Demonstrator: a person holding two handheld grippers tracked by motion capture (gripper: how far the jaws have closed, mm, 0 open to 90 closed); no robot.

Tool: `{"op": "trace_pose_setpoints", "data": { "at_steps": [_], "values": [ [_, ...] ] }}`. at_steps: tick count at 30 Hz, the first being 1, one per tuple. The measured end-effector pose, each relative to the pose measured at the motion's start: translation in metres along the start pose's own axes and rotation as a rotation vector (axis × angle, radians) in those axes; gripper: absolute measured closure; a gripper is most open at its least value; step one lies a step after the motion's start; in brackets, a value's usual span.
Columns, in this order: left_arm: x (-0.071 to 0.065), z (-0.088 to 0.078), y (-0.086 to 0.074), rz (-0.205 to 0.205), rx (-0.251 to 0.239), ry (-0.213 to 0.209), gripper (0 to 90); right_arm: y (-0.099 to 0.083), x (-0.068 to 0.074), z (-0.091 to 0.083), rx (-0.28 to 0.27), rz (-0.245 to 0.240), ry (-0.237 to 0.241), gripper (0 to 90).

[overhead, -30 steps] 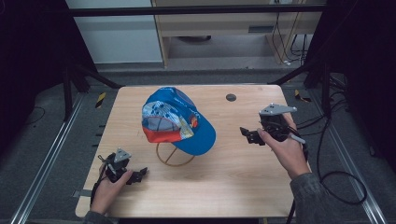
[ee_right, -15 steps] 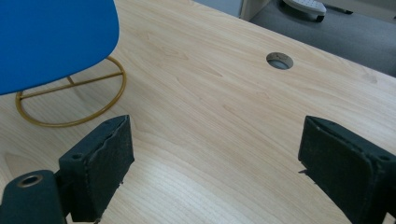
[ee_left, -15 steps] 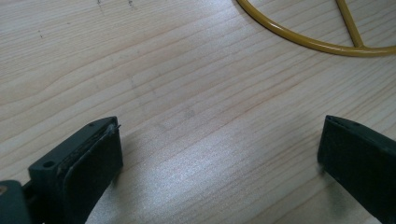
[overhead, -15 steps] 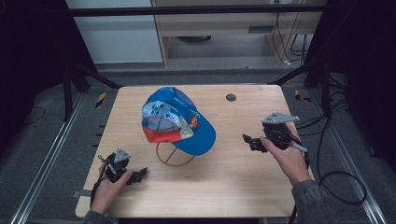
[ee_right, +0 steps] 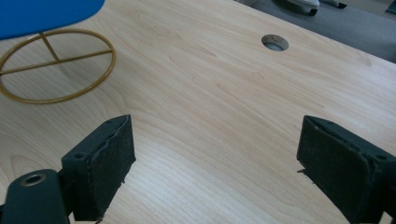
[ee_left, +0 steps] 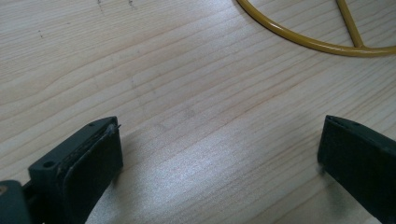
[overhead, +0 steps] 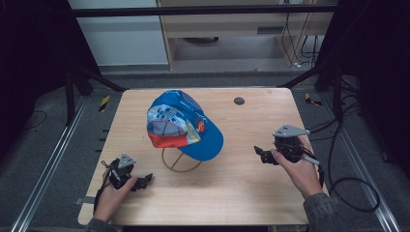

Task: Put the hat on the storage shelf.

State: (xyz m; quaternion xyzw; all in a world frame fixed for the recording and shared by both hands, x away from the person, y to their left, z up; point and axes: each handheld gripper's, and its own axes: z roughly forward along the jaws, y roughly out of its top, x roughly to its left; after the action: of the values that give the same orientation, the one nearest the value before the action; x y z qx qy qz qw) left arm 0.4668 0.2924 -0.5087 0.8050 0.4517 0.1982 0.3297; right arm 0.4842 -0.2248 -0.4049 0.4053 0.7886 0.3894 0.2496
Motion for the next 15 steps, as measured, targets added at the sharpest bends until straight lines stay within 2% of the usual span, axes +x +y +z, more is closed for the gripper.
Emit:
{"op": "trace_pose_setpoints", "data": {
  "at_steps": [15],
  "values": [
    [0.0,0.0,0.0,-0.001,0.0,0.0,0.0,-0.034,0.005,0.016,0.054,-0.002,-0.016,11.6]
  ]
}}
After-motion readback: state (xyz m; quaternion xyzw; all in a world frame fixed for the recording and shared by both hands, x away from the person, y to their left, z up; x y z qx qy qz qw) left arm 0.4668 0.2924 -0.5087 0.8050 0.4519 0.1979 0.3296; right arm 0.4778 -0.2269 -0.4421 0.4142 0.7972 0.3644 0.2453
